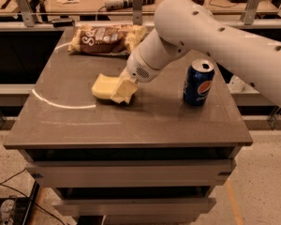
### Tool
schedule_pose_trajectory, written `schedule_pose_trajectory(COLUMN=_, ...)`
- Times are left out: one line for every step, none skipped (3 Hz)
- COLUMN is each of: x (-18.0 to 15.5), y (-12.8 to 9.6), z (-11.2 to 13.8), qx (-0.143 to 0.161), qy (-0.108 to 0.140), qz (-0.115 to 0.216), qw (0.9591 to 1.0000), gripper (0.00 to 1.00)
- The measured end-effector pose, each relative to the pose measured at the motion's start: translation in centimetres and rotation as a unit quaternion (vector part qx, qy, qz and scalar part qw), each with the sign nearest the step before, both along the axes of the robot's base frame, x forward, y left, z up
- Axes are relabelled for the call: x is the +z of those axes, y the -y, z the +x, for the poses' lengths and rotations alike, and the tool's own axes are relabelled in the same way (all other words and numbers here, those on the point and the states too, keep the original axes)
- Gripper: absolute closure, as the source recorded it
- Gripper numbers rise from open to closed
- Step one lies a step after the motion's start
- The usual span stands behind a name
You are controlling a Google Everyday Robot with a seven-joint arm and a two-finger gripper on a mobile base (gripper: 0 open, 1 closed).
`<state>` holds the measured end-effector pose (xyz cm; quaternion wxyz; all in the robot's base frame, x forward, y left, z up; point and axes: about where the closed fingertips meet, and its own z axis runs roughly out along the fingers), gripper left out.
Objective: Pick sponge
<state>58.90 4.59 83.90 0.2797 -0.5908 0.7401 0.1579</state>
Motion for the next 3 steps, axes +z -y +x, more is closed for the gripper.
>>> schedule_pose_trajectory(x=2.8, y=-0.7, z=0.5, qx=0.001, qy=0.055, qz=0.109, qw=0.9925, gripper=1.00)
schedule_pose_trajectory(x=5.0, y=-1.0, z=1.1, qx=0.005, qy=0.091, qz=0.173, qw=0.9807, gripper=1.00)
schedule_pose_trajectory(x=5.2, y=-1.3, z=0.9, qx=0.010, qy=0.096, qz=0.176, qw=0.9796, gripper=1.00)
